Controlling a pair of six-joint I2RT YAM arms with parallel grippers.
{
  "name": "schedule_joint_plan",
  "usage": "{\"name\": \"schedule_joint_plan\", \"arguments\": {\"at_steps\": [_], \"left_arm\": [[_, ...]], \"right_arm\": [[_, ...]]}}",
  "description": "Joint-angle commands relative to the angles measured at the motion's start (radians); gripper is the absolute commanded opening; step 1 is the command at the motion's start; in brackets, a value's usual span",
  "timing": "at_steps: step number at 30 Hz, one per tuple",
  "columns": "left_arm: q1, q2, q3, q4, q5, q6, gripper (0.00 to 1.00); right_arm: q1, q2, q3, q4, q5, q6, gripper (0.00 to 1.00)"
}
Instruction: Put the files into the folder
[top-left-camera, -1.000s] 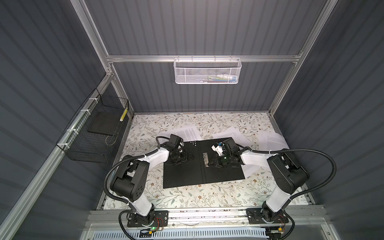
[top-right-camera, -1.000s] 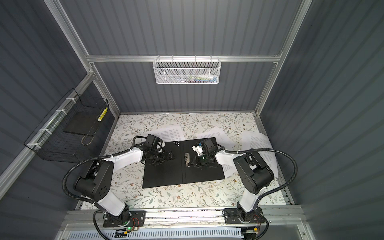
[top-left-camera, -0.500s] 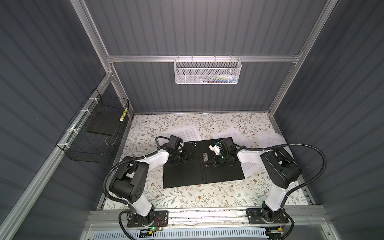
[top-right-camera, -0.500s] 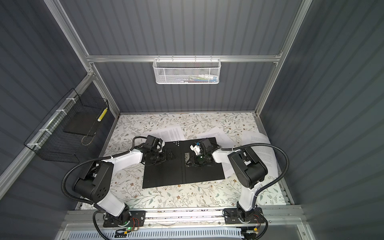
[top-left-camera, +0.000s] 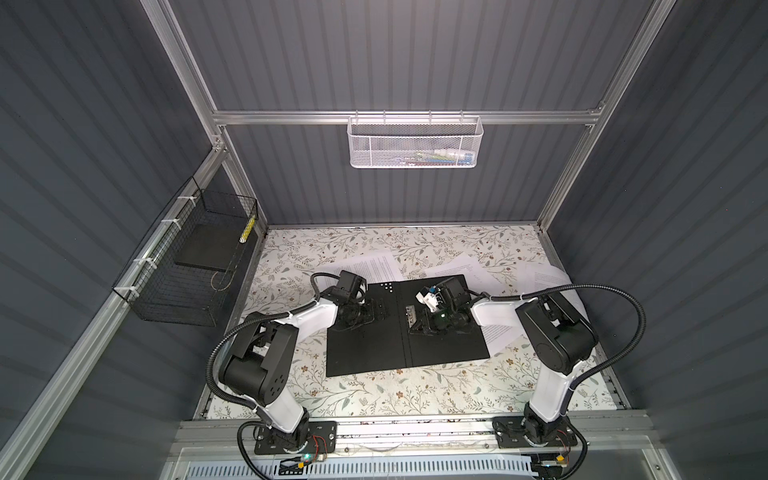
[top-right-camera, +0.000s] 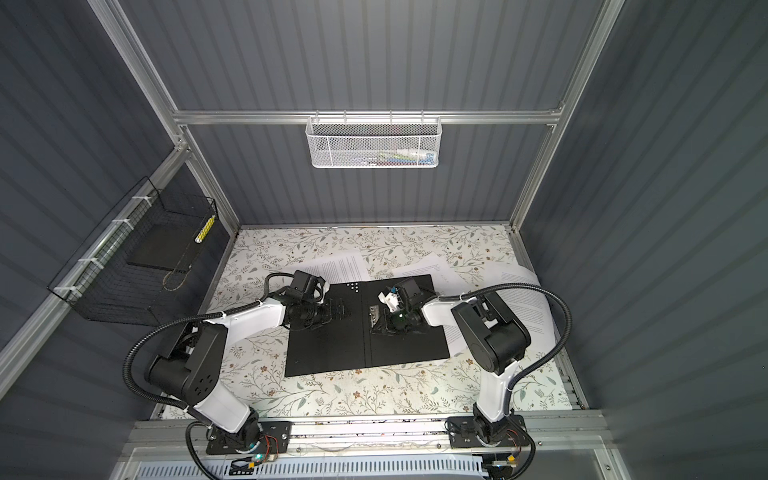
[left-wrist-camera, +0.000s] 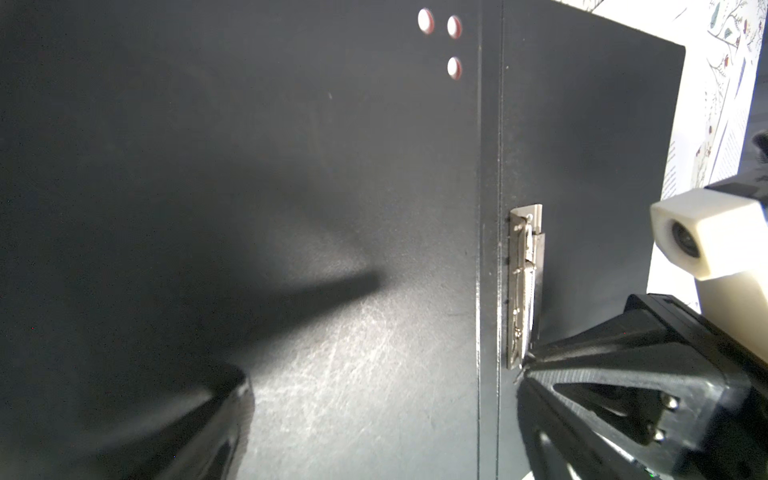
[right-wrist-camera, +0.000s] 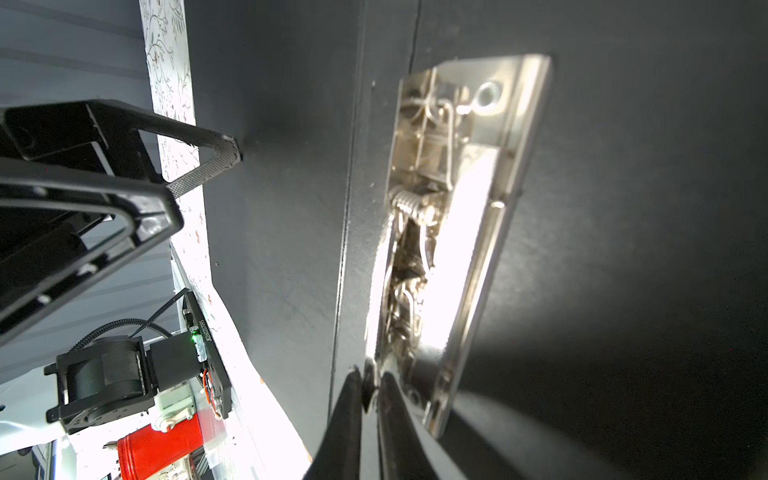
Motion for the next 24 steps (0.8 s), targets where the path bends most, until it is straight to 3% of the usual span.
{"name": "schedule_joint_plan", "arguments": {"at_steps": [1,6,9,16,24], "left_arm": [[0.004,0.077,-0.061,-0.105,-0.054,-0.017,1.0],[0.003,0.079,-0.067,-0.108,-0.077,-0.02,1.0],[0.004,0.089,-0.066,-0.126,-0.106,-0.012,1.0],[0.006,0.105,-0.082,-0.13,-0.143,-0.017,1.0],[0.018,0.111,-0.102,-0.108,-0.139,-0.018,1.0]], "right_arm": [[0.008,0.016,0.012,-0.013,0.001,-0.008,0.1],[0.006,0.015,0.011,-0.026,0.02,-0.001,0.0],[0.007,0.013,0.016,-0.08,0.054,0.0,0.0],[0.009,-0.008,-0.021,-0.238,0.223,0.058,0.0],[0.008,0.051,-0.042,-0.262,0.439,0.126,0.0]]}}
